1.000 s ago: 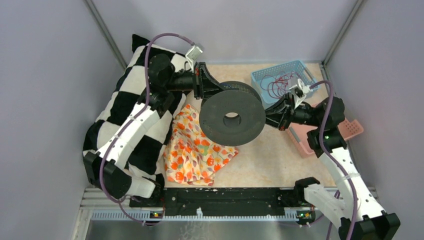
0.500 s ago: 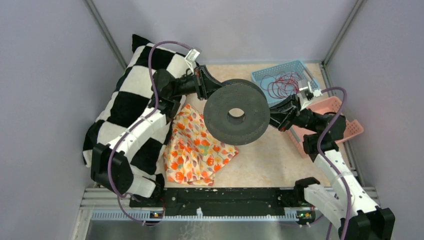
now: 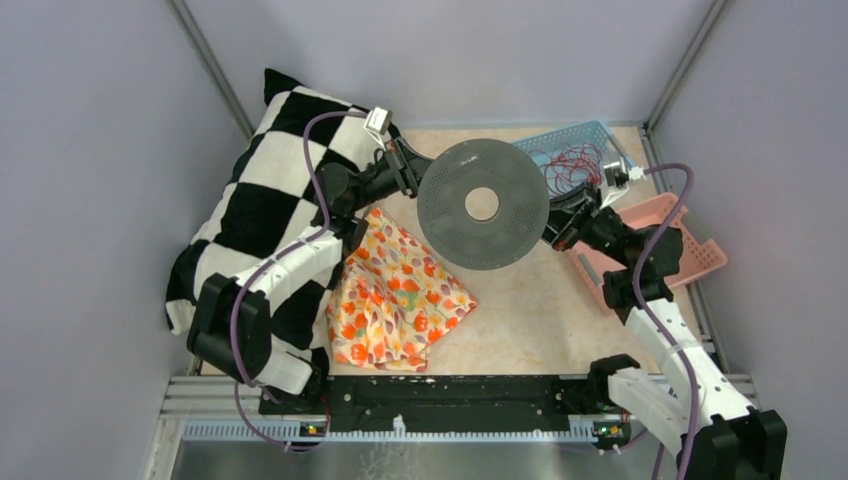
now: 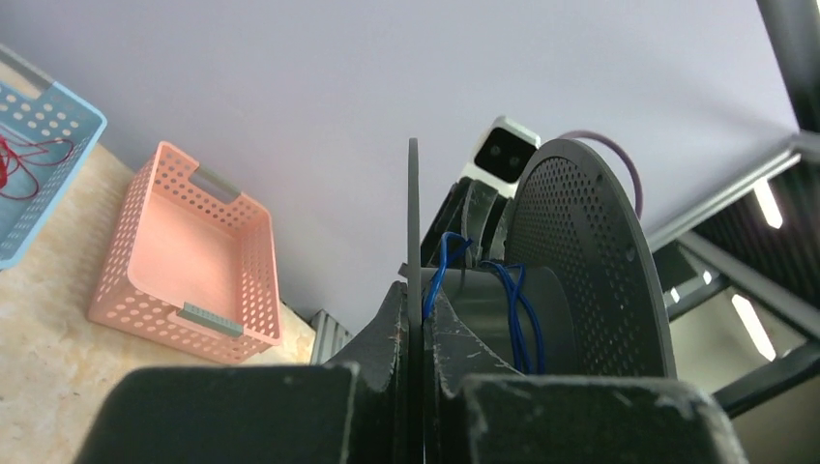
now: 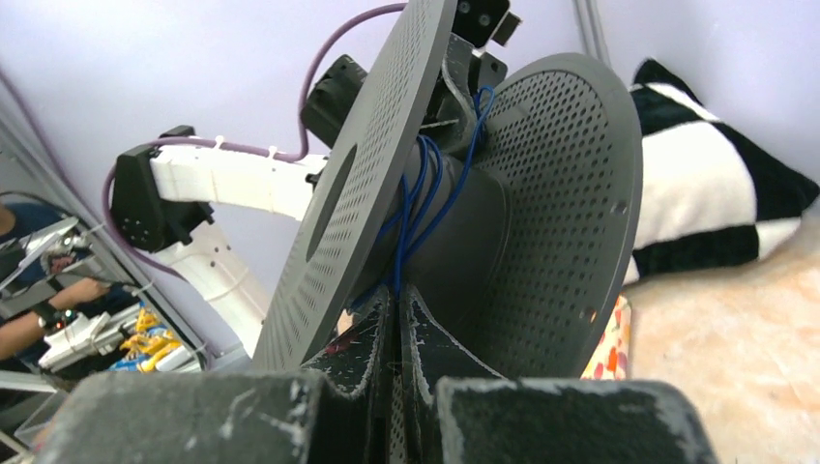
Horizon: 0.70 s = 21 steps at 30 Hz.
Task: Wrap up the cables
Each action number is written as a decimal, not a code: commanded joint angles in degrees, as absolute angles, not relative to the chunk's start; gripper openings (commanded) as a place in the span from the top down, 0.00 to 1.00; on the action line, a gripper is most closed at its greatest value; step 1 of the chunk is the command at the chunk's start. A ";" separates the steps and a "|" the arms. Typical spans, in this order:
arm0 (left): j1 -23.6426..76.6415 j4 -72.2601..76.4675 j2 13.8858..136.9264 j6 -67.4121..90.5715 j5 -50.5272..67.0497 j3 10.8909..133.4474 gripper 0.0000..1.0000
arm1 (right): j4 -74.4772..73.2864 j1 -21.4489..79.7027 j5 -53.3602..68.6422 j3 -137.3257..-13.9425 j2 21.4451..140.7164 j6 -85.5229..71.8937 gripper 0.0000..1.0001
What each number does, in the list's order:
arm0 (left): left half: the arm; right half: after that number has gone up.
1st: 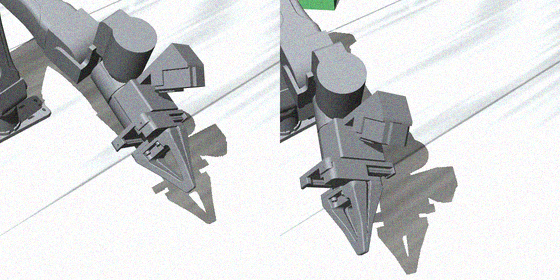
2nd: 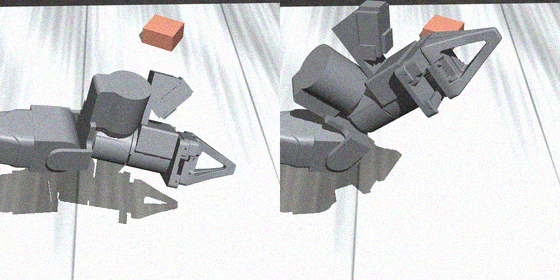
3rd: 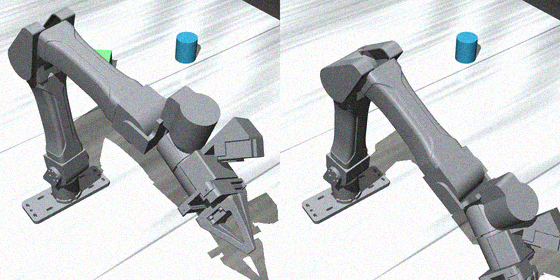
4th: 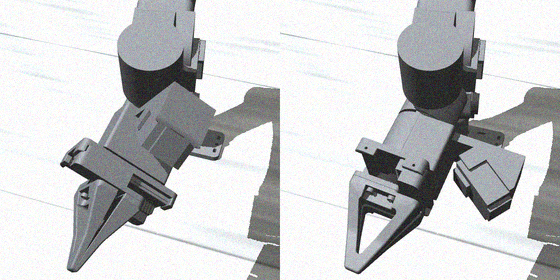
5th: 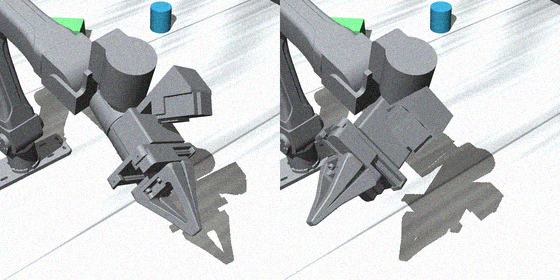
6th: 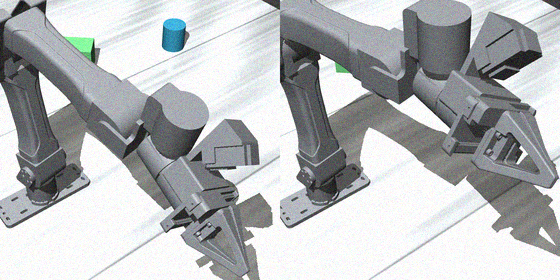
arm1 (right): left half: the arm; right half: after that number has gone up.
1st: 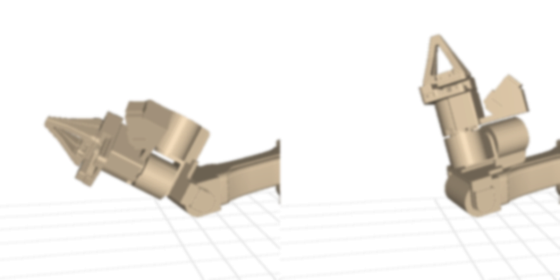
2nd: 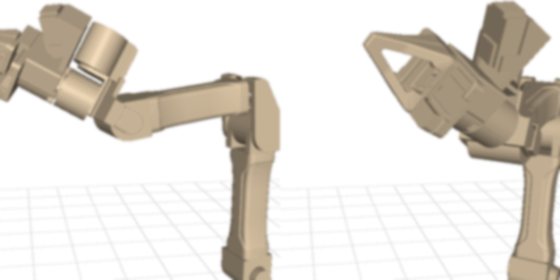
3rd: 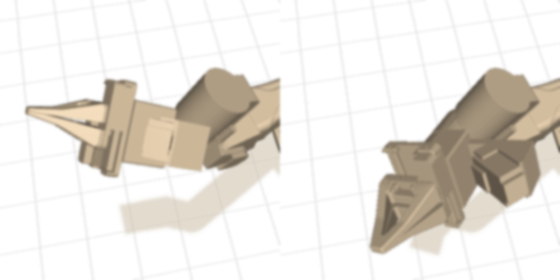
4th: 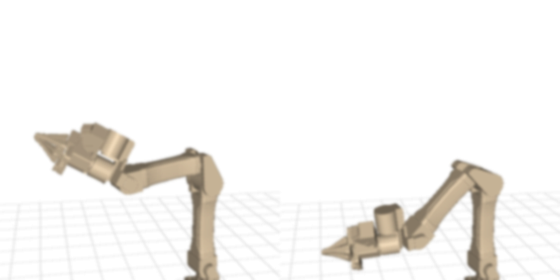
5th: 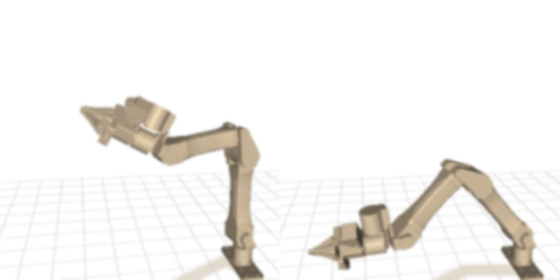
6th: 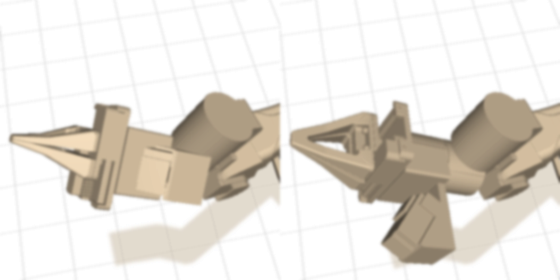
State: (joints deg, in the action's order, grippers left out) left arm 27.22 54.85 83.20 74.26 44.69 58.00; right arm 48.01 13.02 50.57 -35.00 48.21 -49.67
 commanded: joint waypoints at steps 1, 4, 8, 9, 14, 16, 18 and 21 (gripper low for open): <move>27.20 60.64 84.09 82.14 34.53 59.32 1.00 | 39.14 13.44 47.10 -39.33 47.81 -46.93 1.00; 27.22 56.63 83.38 83.37 29.37 58.05 1.00 | 38.41 13.78 45.46 -38.99 47.44 -47.68 1.00; 27.76 52.25 83.13 85.43 25.77 57.07 1.00 | 37.76 14.11 41.85 -38.96 47.45 -48.96 1.00; 27.92 51.64 83.04 85.96 24.84 56.70 1.00 | 37.67 14.15 41.17 -39.20 47.79 -49.44 1.00; 28.31 50.06 82.53 89.39 21.40 55.09 1.00 | 37.76 14.48 38.78 -40.10 48.73 -49.91 1.00; 28.55 49.06 81.92 89.79 20.27 54.58 1.00 | 37.83 14.65 38.52 -40.12 49.01 -49.85 1.00; 28.64 48.32 81.37 89.84 19.51 54.26 1.00 | 38.24 14.96 38.19 -39.88 49.26 -50.28 1.00; 28.59 48.37 81.00 89.54 19.24 53.96 1.00 | 40.61 15.43 37.93 -39.10 49.38 -51.22 1.00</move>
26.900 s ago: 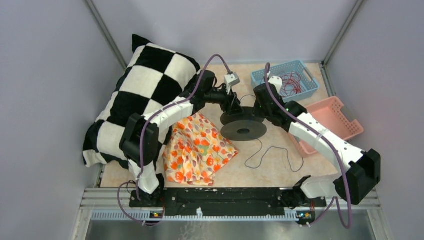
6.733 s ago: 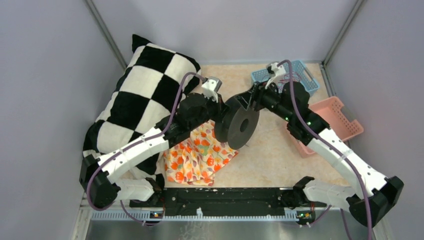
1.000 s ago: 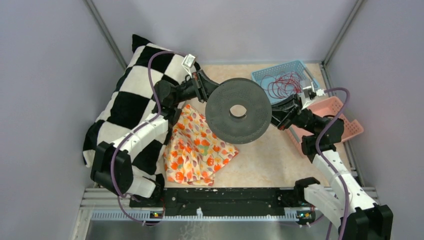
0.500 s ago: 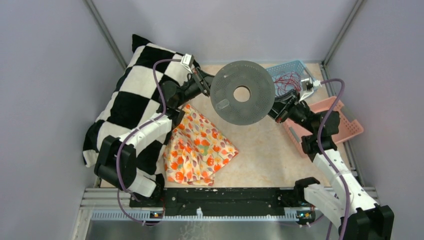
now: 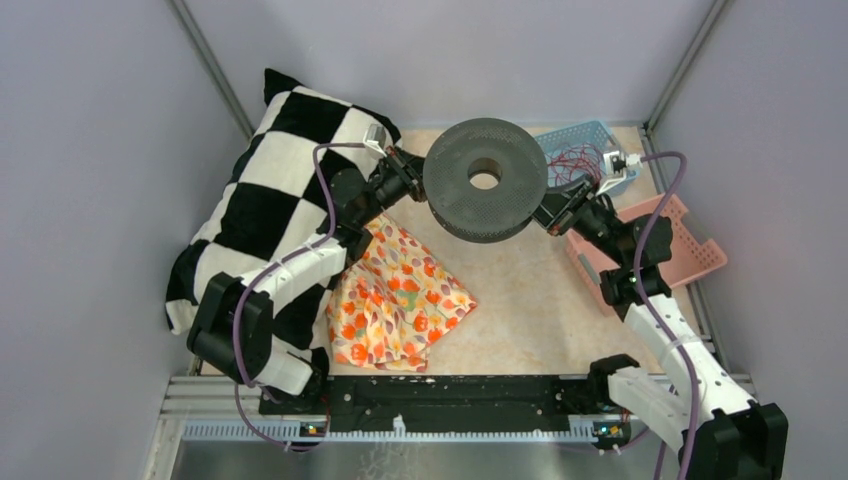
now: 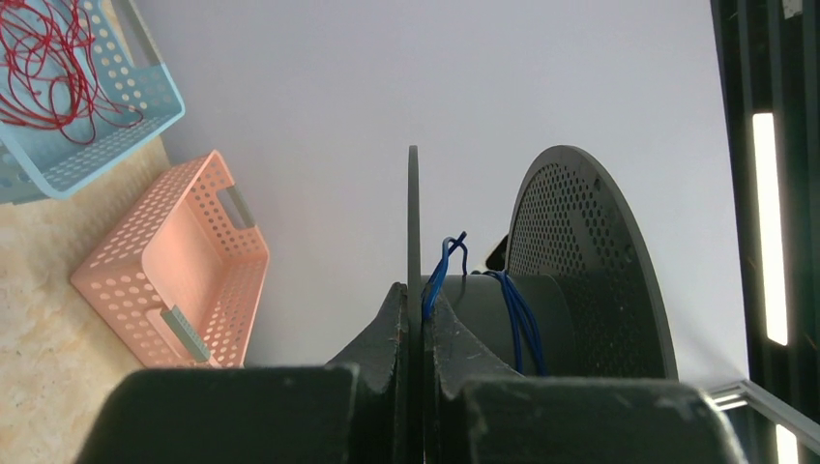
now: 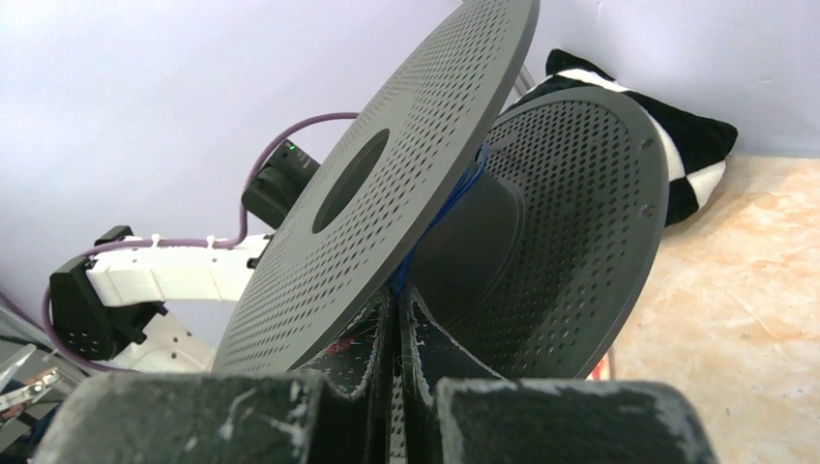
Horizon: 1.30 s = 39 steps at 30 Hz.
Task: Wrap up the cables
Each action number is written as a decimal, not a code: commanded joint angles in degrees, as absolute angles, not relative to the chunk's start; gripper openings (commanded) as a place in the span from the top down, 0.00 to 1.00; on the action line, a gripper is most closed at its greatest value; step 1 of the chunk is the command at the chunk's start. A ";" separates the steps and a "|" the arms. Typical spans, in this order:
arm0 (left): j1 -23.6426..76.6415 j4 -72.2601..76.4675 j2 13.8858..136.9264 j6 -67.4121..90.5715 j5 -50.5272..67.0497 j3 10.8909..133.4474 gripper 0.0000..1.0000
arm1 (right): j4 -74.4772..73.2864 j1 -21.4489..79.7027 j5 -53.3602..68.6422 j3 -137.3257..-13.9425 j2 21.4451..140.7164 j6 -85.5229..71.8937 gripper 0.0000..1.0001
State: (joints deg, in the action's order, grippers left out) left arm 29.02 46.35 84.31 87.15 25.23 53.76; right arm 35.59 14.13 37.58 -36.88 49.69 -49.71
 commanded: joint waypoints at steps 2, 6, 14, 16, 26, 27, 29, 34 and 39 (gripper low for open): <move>28.57 48.90 81.39 89.13 20.00 54.18 1.00 | 41.18 15.85 38.20 -39.02 49.41 -50.99 1.00; 28.48 50.75 82.98 86.94 22.89 55.73 1.00 | 41.56 16.00 39.84 -39.17 49.31 -49.88 1.00; 28.48 52.07 83.62 85.91 23.82 57.75 1.00 | 42.22 16.08 41.66 -38.95 48.52 -49.16 1.00; 28.47 52.85 84.32 85.30 25.35 58.60 1.00 | 42.73 16.16 41.38 -38.81 48.60 -49.36 1.00; 28.27 56.17 86.56 80.15 32.17 61.53 1.00 | 46.00 16.17 42.54 -36.48 46.92 -48.28 1.00; 28.31 56.78 86.70 80.22 32.41 61.55 1.00 | 46.09 16.17 42.88 -36.32 47.00 -48.26 1.00; 28.32 58.20 87.30 79.70 33.96 62.58 1.00 | 46.52 16.17 43.18 -36.15 47.02 -48.47 1.00; 28.30 58.22 88.14 74.60 39.90 66.74 1.00 | 48.91 16.17 43.13 -35.62 45.81 -48.45 0.99; 28.29 60.43 88.13 73.81 41.27 67.84 1.00 | 50.01 16.17 45.00 -35.38 44.30 -48.00 1.00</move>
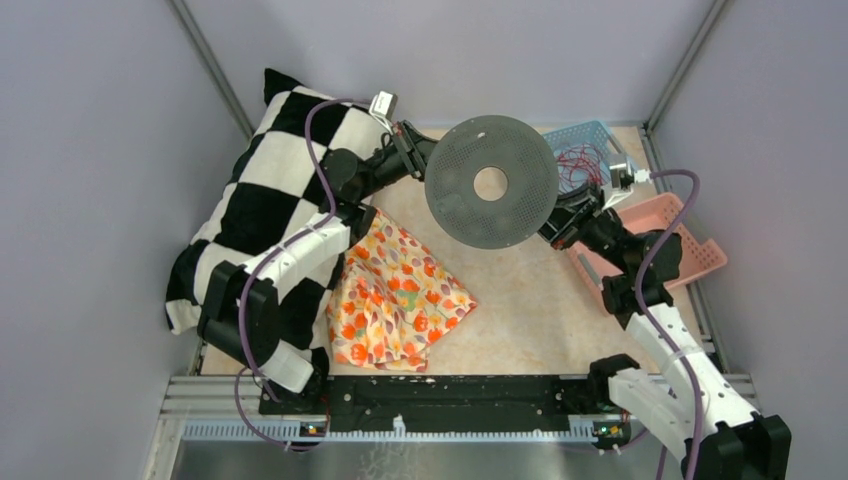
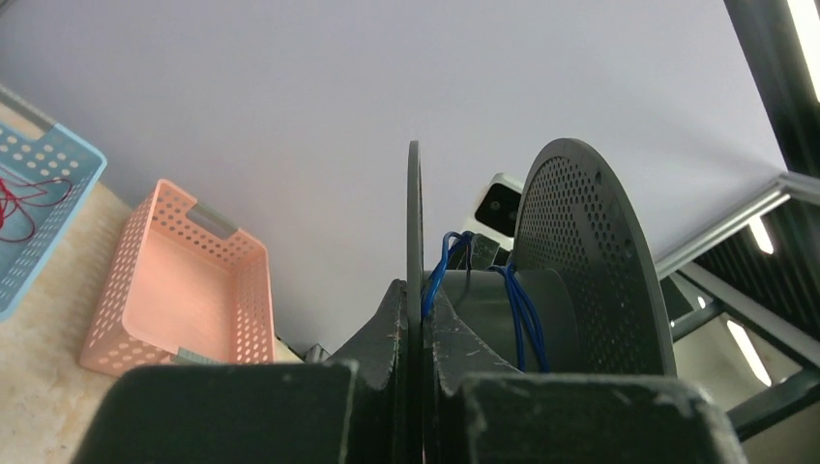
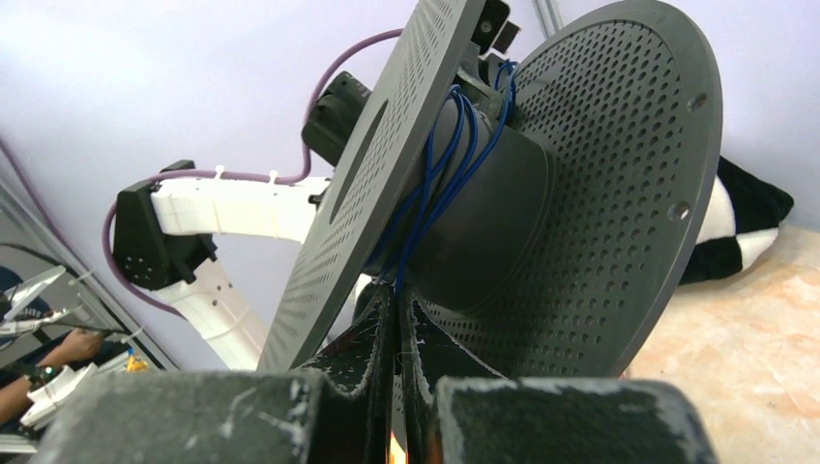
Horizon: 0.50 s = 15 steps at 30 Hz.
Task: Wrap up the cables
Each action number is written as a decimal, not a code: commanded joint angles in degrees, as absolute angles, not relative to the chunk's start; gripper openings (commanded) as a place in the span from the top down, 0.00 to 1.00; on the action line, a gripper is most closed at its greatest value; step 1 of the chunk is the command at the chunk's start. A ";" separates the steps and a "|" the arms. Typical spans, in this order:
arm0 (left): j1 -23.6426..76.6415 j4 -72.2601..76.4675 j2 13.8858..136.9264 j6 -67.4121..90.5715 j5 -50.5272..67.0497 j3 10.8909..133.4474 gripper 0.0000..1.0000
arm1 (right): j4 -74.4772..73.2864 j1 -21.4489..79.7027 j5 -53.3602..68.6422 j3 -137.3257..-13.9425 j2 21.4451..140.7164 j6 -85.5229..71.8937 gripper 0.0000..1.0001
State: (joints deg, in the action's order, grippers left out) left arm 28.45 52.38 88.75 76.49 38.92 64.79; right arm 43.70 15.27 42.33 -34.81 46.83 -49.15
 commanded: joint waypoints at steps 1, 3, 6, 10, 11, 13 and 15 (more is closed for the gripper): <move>28.28 60.87 88.22 74.09 41.38 68.04 1.00 | 49.97 16.17 45.27 -35.24 44.03 -47.85 1.00; 28.31 62.03 88.59 74.60 41.83 68.55 1.00 | 49.91 16.17 45.22 -34.81 43.37 -47.35 1.00; 28.36 63.41 89.55 75.54 43.22 69.76 1.00 | 50.17 16.17 44.26 -34.38 42.54 -47.12 0.97; 28.42 63.48 90.16 75.13 45.97 71.39 1.00 | 50.70 16.17 44.10 -34.52 42.20 -47.13 0.92; 28.47 63.44 90.26 74.98 46.49 71.73 1.00 | 50.63 16.17 44.20 -34.69 42.17 -47.11 0.92; 28.47 63.54 90.27 75.01 46.90 71.85 1.00 | 50.31 16.17 44.20 -34.79 41.91 -46.99 0.89; 28.41 63.59 90.18 74.97 46.78 71.59 1.00 | 50.19 16.17 44.37 -34.76 41.84 -46.93 0.87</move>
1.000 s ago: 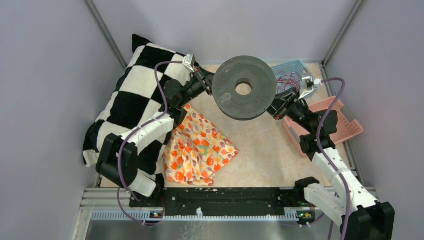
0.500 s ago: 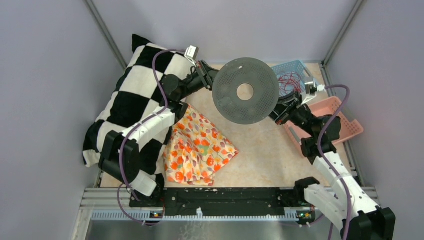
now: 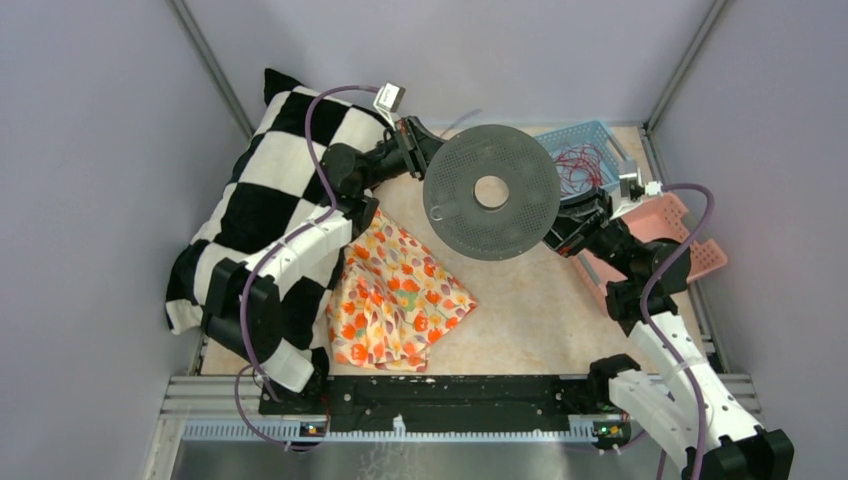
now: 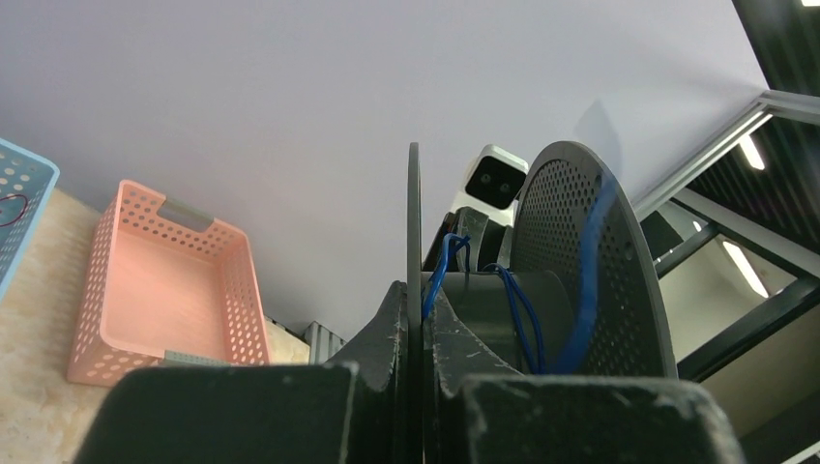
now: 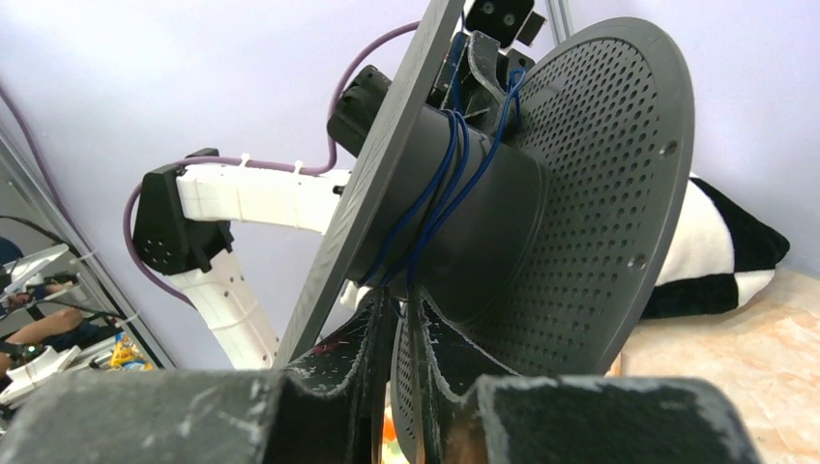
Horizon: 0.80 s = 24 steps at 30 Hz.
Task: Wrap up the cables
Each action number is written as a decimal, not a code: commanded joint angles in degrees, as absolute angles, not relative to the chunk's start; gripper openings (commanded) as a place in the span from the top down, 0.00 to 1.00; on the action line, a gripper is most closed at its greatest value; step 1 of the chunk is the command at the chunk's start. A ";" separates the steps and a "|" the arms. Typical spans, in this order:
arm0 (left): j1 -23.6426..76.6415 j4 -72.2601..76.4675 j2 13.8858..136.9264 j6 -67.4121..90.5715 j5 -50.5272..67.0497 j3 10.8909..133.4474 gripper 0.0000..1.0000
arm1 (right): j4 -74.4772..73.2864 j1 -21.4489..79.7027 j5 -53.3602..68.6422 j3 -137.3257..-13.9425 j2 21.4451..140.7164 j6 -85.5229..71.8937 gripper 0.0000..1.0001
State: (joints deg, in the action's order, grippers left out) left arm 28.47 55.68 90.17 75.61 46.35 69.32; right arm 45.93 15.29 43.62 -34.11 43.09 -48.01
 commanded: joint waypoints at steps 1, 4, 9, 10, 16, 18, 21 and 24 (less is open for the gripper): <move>28.40 63.55 90.10 74.89 46.70 71.55 1.00 | 50.00 16.17 44.42 -34.73 41.81 -46.87 0.86; 28.38 63.39 90.17 74.88 46.48 71.52 1.00 | 49.83 16.19 44.47 -34.51 41.68 -46.76 0.83; 28.38 62.90 90.08 74.46 46.05 71.55 1.00 | 48.62 16.22 44.15 -34.38 41.23 -46.01 0.81; 28.34 62.74 90.04 74.37 45.91 71.53 1.00 | 48.18 16.18 44.09 -34.48 41.11 -45.79 0.81; 28.20 60.16 88.98 72.80 44.98 71.32 1.00 | 41.27 16.17 43.51 -35.74 38.86 -41.92 0.79; 27.92 58.88 88.48 72.25 44.35 71.13 1.00 | 36.43 16.22 42.82 -37.07 37.44 -38.37 0.78; 27.53 55.70 87.72 71.97 42.80 70.91 1.00 | 27.24 16.17 41.58 -39.25 35.18 -32.44 0.75; 27.28 47.74 86.93 70.65 41.50 72.34 1.00 | 16.86 16.17 39.45 -41.68 33.05 -25.71 0.71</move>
